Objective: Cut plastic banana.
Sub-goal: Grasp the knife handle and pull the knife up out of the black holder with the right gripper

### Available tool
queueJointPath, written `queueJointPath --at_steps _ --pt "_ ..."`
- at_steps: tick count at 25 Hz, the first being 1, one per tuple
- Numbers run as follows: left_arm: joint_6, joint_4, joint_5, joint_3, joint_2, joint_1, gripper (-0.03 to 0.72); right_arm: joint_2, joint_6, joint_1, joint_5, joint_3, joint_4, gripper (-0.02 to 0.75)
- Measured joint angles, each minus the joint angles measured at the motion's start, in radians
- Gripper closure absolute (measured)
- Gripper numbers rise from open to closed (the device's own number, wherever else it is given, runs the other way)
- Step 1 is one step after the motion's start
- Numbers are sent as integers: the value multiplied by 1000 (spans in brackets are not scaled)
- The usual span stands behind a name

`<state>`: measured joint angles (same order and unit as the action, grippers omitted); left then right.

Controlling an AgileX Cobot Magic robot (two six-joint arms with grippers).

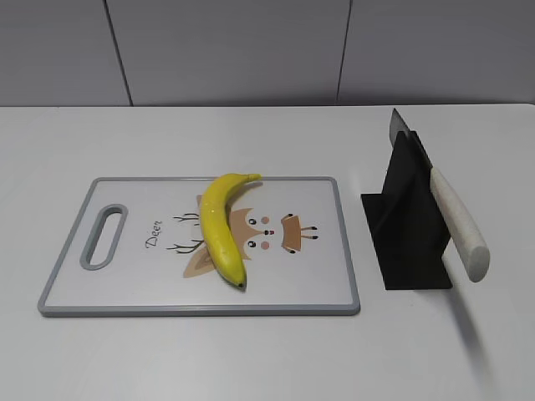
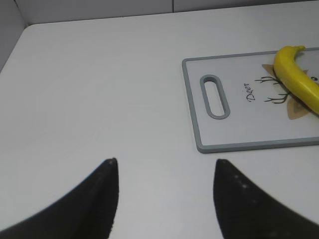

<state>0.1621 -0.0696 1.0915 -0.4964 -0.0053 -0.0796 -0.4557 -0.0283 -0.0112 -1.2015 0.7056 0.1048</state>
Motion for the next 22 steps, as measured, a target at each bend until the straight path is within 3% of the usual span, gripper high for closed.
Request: queueJointPath --at_steps 14,22 --pt "0 0 0 0 0 0 98 -549 -13 -9 -12 322 89 192" --pt "0 0 0 0 0 0 98 -792 17 -193 -10 435 88 192"
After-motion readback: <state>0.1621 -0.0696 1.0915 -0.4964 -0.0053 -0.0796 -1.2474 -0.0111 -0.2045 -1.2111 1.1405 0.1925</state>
